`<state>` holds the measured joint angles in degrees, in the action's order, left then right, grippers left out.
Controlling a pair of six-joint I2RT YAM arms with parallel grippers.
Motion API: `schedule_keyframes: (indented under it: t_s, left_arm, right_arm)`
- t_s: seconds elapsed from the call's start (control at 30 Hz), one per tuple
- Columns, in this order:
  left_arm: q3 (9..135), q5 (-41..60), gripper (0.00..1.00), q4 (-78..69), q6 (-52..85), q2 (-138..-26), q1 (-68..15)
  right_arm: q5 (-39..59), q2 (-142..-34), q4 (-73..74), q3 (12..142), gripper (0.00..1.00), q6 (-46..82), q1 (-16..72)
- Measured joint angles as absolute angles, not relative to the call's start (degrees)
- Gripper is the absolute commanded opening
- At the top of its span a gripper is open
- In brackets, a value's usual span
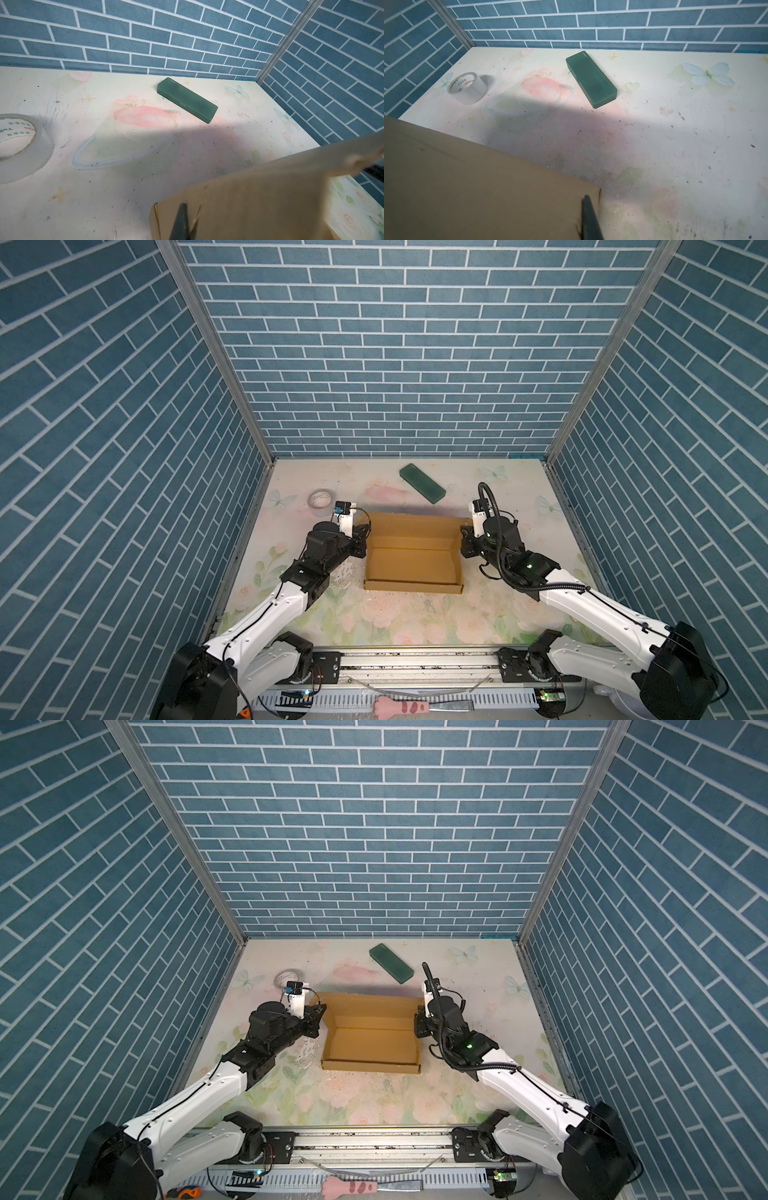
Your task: Fold the paper box
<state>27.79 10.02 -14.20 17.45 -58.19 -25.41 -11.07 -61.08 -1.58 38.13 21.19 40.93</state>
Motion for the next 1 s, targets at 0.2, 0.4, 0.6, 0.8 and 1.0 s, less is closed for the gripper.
schedule_keyframes:
  t_s: [0.2,0.4,0.6,0.8,1.0]
  left_arm:
    - [24.9,7.0,0.00,-17.2,18.6,-56.6,-27.9]
    - [23.8,5.1,0.00,-17.9,20.5,-55.5,-29.6]
    - [22.4,2.1,0.00,-18.8,22.7,-54.8,-33.3]
    - [20.3,1.3,0.00,-18.3,23.6,-54.1,-34.9]
    - [18.8,1.0,0.00,-18.0,24.1,-52.2,-36.1]
  right_arm:
    - [-13.9,-58.6,1.5,34.7,0.00,23.0,42.5]
    - [-15.0,-58.6,1.4,34.7,0.00,26.2,43.0]
    - [-17.6,-58.6,1.5,34.3,0.00,30.2,43.1]
    - [-18.2,-58.2,0.6,32.1,0.00,31.7,43.8]
    - [-18.9,-55.0,0.9,29.3,0.00,31.9,45.4]
